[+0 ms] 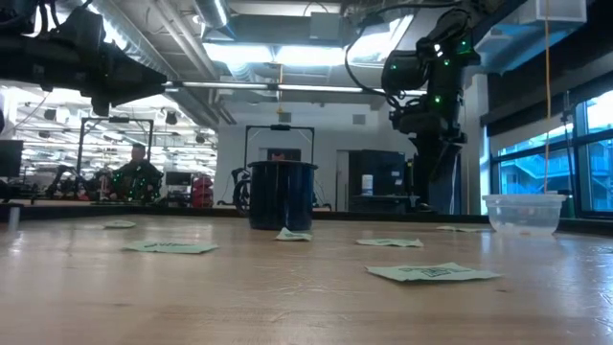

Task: Pick and place Stevia / Truvia into bins
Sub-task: Put the stevia packet into the round transparent container

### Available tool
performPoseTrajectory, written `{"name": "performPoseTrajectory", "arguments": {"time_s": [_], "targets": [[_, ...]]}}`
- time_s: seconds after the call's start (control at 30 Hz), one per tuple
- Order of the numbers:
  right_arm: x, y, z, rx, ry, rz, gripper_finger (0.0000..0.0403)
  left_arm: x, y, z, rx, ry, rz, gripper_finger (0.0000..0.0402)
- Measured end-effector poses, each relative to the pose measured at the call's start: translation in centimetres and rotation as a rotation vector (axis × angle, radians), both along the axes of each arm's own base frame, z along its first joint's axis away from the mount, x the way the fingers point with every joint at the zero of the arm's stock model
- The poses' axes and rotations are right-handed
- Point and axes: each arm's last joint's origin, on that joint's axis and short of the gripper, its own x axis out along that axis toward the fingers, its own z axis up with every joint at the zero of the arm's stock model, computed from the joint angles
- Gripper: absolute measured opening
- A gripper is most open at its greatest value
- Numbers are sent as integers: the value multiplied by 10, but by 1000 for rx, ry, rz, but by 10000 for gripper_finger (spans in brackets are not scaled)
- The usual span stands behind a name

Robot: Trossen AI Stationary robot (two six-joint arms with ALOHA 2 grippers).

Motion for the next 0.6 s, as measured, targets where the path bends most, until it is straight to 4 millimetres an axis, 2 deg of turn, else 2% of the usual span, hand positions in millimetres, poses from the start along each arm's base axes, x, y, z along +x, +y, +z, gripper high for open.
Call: {"name": "performPoseTrajectory", "arguments": {"time_s": [0.27, 0.6], "targets": [[0, 4, 0, 24, -6, -92, 245, 0, 0, 0, 0, 0, 0, 130], [-2, 5, -1, 27, 31, -8, 213, 0, 0, 0, 0, 0, 1, 130]]}}
